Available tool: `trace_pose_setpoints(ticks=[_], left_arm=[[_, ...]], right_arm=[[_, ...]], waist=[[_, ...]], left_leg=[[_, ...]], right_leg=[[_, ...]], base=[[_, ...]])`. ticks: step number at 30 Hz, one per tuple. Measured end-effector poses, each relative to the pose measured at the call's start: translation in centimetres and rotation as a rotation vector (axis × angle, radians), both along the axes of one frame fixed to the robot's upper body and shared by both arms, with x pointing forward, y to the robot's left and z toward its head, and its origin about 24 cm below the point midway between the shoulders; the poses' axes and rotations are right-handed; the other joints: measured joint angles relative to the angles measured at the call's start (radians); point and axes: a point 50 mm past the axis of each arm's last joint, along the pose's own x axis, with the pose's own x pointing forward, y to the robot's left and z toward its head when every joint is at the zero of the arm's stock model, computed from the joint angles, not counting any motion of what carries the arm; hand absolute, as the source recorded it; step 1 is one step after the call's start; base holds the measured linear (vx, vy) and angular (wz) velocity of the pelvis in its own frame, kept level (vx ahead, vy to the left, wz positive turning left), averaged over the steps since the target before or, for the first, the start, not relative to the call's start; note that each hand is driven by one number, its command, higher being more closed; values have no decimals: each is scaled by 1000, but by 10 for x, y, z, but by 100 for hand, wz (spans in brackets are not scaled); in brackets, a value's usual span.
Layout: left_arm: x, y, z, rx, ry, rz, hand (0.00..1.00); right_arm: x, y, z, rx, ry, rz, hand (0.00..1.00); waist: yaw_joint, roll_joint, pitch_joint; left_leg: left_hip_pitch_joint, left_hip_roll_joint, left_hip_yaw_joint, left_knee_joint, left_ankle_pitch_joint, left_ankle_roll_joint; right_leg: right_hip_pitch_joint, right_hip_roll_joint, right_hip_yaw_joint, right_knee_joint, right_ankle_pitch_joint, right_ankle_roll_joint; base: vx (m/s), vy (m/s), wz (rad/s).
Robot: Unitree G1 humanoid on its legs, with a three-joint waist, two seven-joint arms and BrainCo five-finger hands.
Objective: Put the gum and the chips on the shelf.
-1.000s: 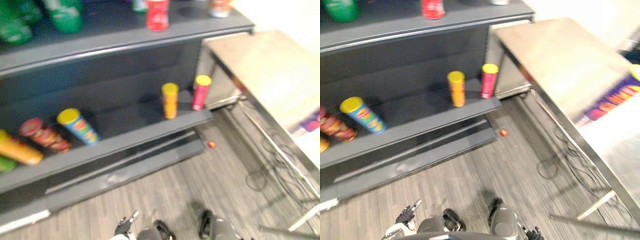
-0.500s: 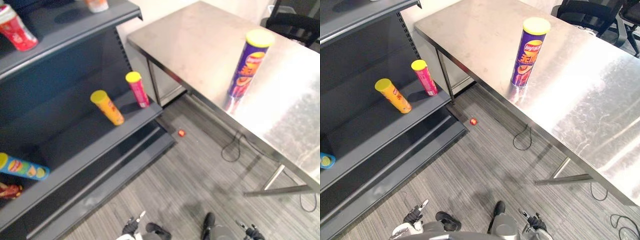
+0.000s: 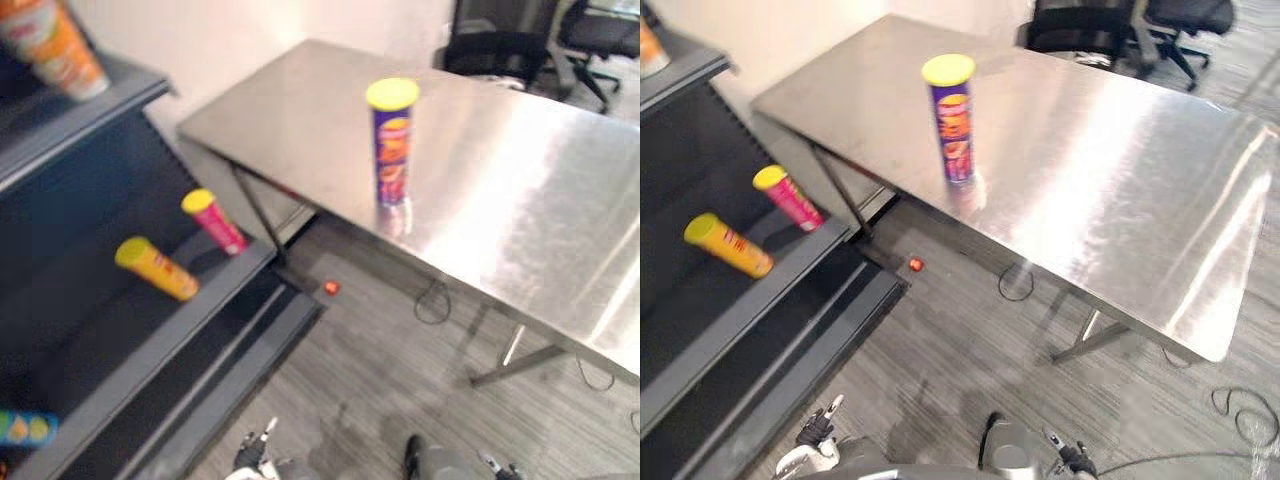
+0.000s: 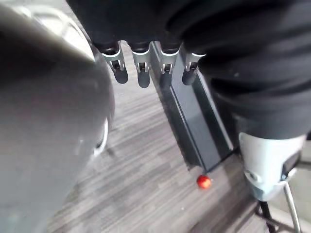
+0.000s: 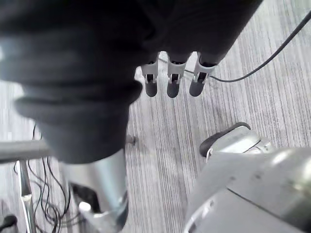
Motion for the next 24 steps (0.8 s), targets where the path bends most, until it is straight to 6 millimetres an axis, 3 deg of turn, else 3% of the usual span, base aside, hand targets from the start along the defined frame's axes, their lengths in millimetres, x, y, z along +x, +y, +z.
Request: trace_pose_setpoints(ticks=[4,6,8,11,14,19,24], left_arm=[[1,-4,0,-3,-2,-18,0],[3,-5,0,-4,-4,-25,0],[-1,-6,-2,-9,19,-32,0],[-1,6,0,38,30,-80,0],[-2,7,-1,45,39,-88,0],[-12,7,-4,42,71,-88,0],[-19,6,-6,47,102,-114,0]], right_arm=[[-5,-8,1,-10,-2,-40,0],[-4,-9,2,-15,-5,-39,0],[-4,-13,3,-17,-10,-43,0],[-9,1,-2,27,-2,-69,0],[-11,0,-3,31,1,-89,0],[-12,-8,-1,18,-7,-143,0],[-34,-17,-2,33,-1,-357,0]], waist=[[8,1,-2],[22,3,-3],[28,22,-20],[23,-45,-50],[28,-56,-61],[32,-43,-85],[24,-47,-121]], left_leg=[[-20,-84,-68,-272,-2,-9],[-18,-130,-154,-414,34,-28],[-6,-169,-219,-511,132,-43],[22,-249,-206,-542,119,-17],[52,-293,-186,-580,114,-4],[109,-324,-106,-664,128,15],[136,-335,-85,-712,138,15]], right_leg=[[14,20,96,-17,14,21],[14,23,144,-19,18,35],[17,29,197,-18,7,81],[37,-47,203,-68,29,126],[63,-89,204,-116,45,151],[49,-107,271,-173,68,174],[53,-106,291,-206,84,176]], base=[[139,82,-90],[173,191,-73],[256,347,-66],[150,219,-15],[66,194,-9],[-5,79,-50],[32,-1,-16]])
